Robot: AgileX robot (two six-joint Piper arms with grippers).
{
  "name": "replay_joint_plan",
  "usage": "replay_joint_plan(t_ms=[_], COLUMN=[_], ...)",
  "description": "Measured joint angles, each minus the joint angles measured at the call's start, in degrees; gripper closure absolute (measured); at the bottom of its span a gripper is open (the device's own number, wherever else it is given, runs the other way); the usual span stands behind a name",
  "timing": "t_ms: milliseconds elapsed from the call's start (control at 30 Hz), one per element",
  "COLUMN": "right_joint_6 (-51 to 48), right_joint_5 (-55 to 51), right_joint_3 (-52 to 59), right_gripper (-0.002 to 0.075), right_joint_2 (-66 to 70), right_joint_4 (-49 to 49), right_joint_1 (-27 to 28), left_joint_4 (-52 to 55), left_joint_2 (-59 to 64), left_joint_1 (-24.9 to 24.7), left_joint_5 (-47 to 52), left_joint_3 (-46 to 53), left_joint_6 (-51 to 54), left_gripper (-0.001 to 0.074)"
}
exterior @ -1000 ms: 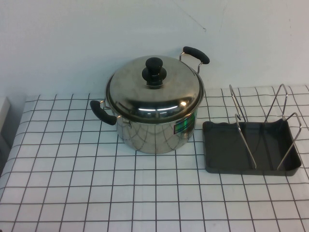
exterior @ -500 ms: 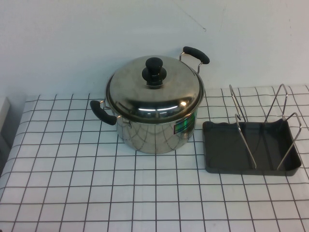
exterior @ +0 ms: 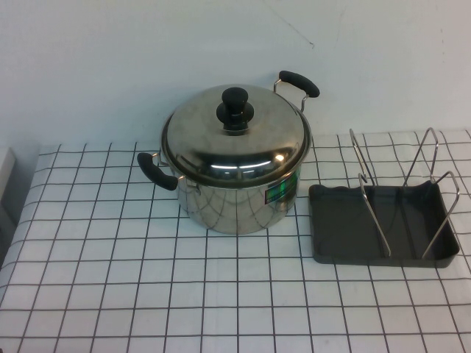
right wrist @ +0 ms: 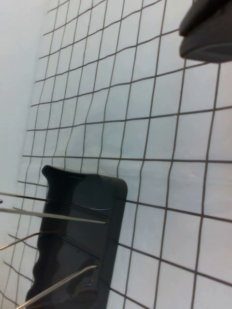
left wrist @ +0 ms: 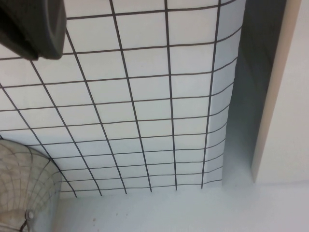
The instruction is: Put pot lid on rack
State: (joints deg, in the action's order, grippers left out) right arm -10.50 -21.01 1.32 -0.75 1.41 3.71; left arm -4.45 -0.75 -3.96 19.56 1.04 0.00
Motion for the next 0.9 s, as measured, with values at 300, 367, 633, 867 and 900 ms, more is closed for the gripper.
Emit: replay_joint_plan(t_ms=[300, 367, 633, 867, 900], right_joint_6=[0.0, 0.0, -0.3, -0.8, -0.8], right_joint_5=[0.0, 0.0, 1.5, 21.0, 24.8], right_joint_3=[0.0, 0.0, 0.1, 0.2, 0.2], right_gripper=[0.0729, 0.0729, 0.0729, 0.0729, 0.0729], right_joint_2=[0.0, 0.0, 0.0, 0.0, 0.0], right_joint_4=[0.0, 0.0, 1.2, 2.5, 2.5], right_joint_1=[0.0, 0.0, 0.0, 0.0, 0.0], left_joint_4=[0.2, 0.2, 0.3, 0.4, 0.4], left_joint_2=[0.0, 0.0, 0.0, 0.0, 0.0], left_joint_1=[0.0, 0.0, 0.0, 0.0, 0.0], left_joint_5=[-4.7, -6.6, -14.4, -27.3, -29.1], left_joint_3=[0.5, 0.5, 0.5, 0.5, 0.5], left_joint_6=[0.0, 0.0, 0.0, 0.0, 0.0], left_gripper=[0.0738, 0.0738, 0.0738, 0.0738, 0.0738])
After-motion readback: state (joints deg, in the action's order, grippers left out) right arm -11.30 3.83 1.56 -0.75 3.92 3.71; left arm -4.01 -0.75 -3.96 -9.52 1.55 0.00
